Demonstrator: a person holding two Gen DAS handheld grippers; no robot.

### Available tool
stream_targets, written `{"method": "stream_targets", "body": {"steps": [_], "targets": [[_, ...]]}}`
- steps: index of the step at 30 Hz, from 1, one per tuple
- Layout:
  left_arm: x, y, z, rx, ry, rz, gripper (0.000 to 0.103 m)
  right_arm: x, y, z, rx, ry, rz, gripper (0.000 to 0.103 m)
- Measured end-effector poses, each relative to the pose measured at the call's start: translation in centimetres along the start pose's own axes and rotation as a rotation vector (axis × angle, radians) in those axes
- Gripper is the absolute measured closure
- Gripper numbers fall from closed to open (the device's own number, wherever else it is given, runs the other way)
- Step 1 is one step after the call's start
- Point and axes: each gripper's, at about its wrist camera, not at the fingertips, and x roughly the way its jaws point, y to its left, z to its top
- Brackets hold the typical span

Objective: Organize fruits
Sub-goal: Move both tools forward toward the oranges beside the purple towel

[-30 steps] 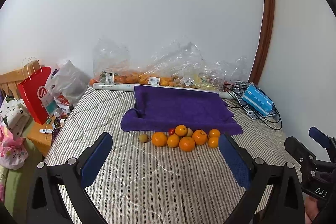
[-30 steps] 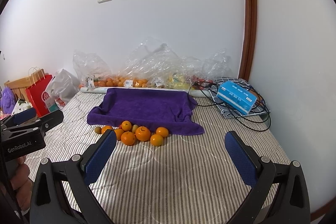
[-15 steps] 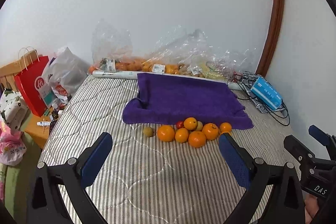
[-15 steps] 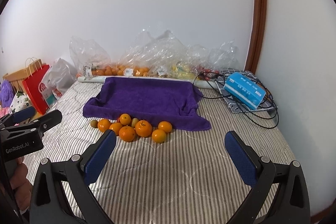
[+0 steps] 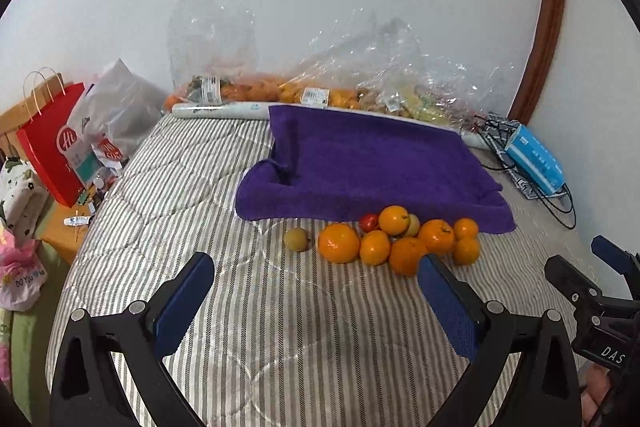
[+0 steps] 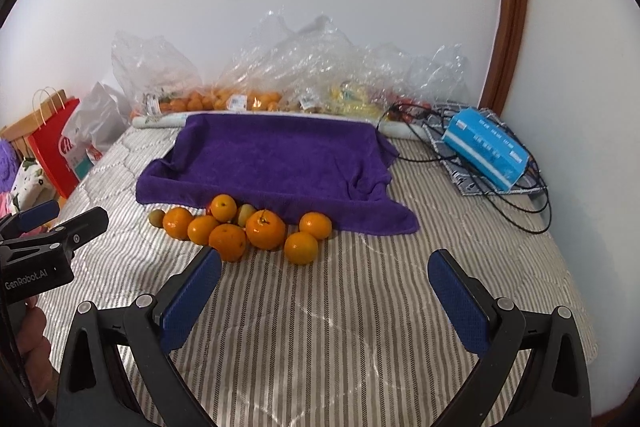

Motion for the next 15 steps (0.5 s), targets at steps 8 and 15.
{"method": "stream_targets", "body": {"steps": [8,15], "targets": [[3.4,1.1,-0.3,-0.011,0.068,0.026,0.0,3.4,0.5,-0.3,-0.023,0.031,-0.02,0.001],[5.6,1.6,-0.4,-0.026,0.063,0.042,0.001,5.3,0.3,-0.6,-0.068,0.023,-0.004,0.001]]}}
